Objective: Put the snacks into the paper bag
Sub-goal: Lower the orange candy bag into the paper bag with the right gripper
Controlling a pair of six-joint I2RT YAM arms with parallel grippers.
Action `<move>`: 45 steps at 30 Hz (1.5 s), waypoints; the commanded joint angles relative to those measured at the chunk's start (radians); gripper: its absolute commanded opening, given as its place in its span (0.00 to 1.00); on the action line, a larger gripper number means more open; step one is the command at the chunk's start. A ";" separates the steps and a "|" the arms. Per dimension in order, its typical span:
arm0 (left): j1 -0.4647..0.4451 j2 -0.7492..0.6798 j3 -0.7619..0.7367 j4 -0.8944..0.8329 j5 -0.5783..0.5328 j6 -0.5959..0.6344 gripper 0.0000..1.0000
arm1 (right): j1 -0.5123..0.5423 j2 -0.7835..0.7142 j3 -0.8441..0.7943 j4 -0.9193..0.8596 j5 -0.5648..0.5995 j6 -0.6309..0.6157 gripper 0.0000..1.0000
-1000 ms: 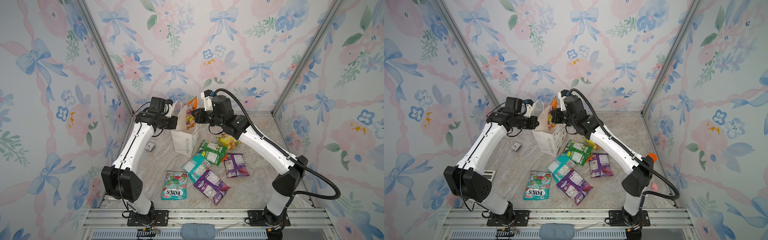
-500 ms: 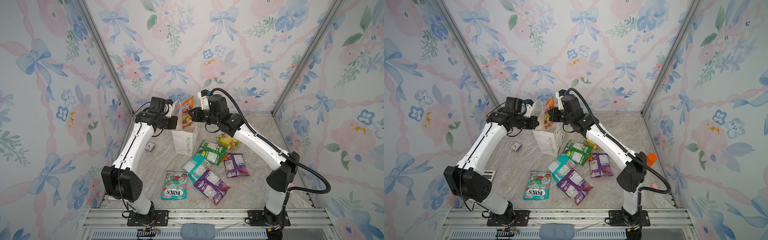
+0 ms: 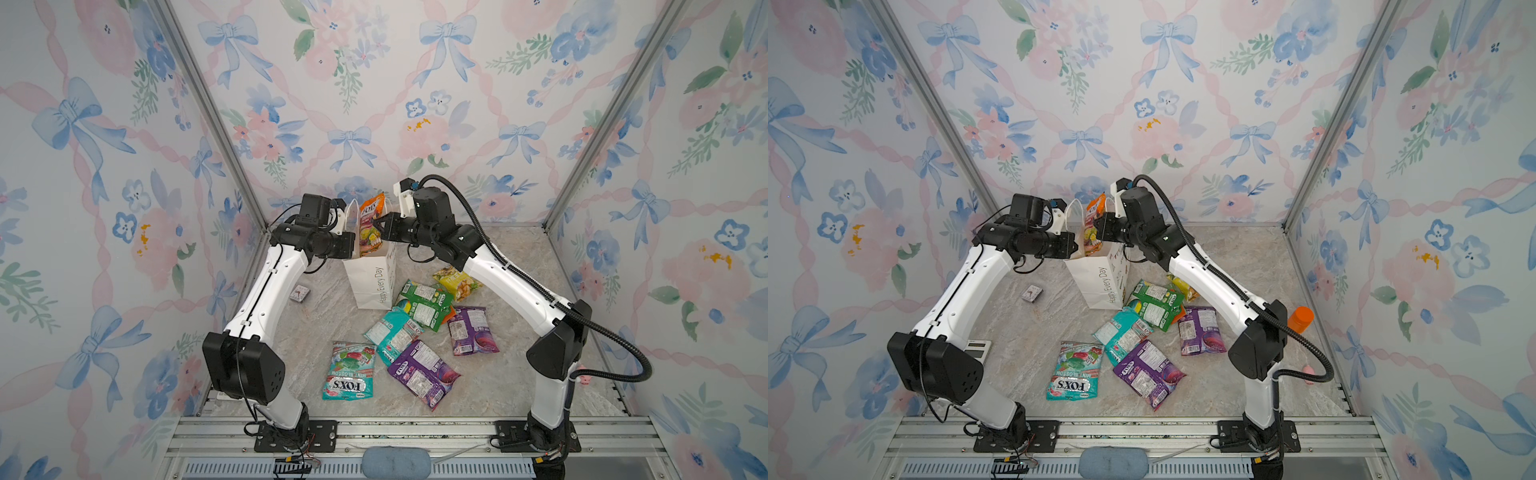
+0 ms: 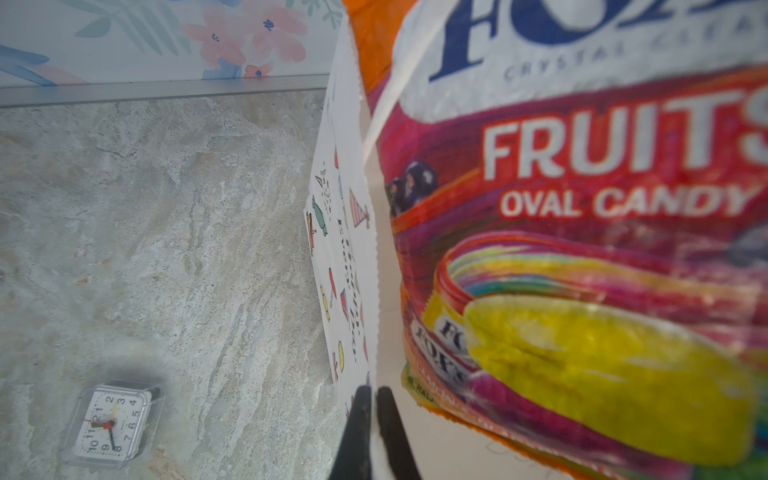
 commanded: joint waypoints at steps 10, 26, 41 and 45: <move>0.015 -0.001 0.004 0.006 -0.014 -0.059 0.00 | -0.007 -0.074 0.010 0.054 0.005 -0.009 0.00; 0.015 0.017 0.011 0.006 -0.022 -0.083 0.00 | 0.005 -0.158 -0.106 0.106 0.038 -0.009 0.00; 0.018 0.017 0.013 0.006 -0.010 -0.078 0.00 | 0.025 -0.126 -0.123 0.115 0.024 0.025 0.00; 0.017 0.013 0.010 0.005 -0.006 -0.075 0.00 | 0.023 -0.100 -0.112 0.113 0.024 0.024 0.00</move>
